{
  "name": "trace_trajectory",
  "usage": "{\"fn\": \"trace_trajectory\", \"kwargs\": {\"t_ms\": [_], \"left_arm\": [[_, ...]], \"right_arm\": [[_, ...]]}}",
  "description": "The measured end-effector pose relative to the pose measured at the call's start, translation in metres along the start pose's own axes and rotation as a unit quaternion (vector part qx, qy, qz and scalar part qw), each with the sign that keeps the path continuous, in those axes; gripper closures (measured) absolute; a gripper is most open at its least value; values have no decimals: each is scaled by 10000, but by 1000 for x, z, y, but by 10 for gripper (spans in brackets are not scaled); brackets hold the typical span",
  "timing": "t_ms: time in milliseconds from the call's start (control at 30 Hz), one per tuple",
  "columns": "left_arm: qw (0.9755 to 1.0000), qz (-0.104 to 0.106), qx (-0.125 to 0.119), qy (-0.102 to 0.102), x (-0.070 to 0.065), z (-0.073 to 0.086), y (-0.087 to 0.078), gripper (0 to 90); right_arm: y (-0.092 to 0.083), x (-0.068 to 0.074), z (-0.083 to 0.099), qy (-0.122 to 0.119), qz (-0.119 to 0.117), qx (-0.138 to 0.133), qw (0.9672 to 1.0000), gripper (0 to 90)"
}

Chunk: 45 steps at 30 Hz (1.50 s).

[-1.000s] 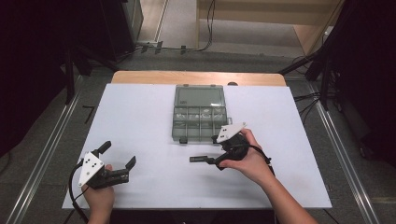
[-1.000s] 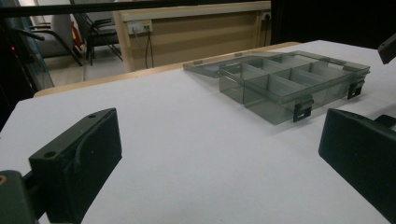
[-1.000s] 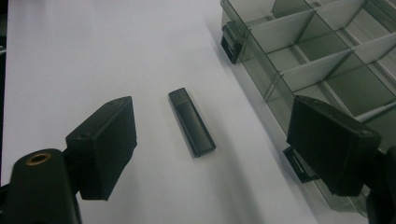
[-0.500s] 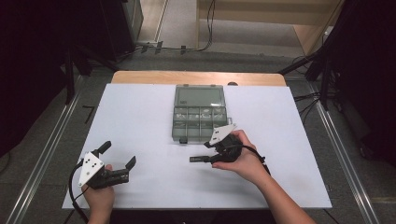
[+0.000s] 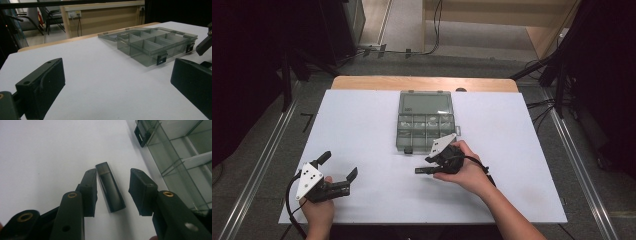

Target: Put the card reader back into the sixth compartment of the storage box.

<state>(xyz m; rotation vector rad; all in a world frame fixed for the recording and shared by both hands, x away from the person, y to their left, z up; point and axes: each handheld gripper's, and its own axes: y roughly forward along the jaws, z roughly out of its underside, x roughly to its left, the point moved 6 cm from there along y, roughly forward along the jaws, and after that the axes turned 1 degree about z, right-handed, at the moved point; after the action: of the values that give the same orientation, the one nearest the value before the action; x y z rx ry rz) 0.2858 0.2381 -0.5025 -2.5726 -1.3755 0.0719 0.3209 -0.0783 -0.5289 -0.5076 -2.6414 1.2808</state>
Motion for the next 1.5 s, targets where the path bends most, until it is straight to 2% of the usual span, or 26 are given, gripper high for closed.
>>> {"fn": "trace_trajectory", "kwargs": {"t_ms": [233, 800, 1067, 1500], "left_arm": [[10000, -2, -2, 5, 0, 0, 0, 0], [10000, 3, 8, 17, 0, 0, 0, 0], [10000, 5, 7, 19, 0, 0, 0, 0], [10000, 5, 12, 23, 0, 0, 0, 0]], "right_arm": [[9, -1, 2, -56, -52, 139, 9999, 617], [18, 0, 5, -225, -67, 300, 9993, 665], [18, 1, 7, -196, -76, 295, 9993, 704], [17, 2, 7, -127, -85, 321, 9994, 712]]}}
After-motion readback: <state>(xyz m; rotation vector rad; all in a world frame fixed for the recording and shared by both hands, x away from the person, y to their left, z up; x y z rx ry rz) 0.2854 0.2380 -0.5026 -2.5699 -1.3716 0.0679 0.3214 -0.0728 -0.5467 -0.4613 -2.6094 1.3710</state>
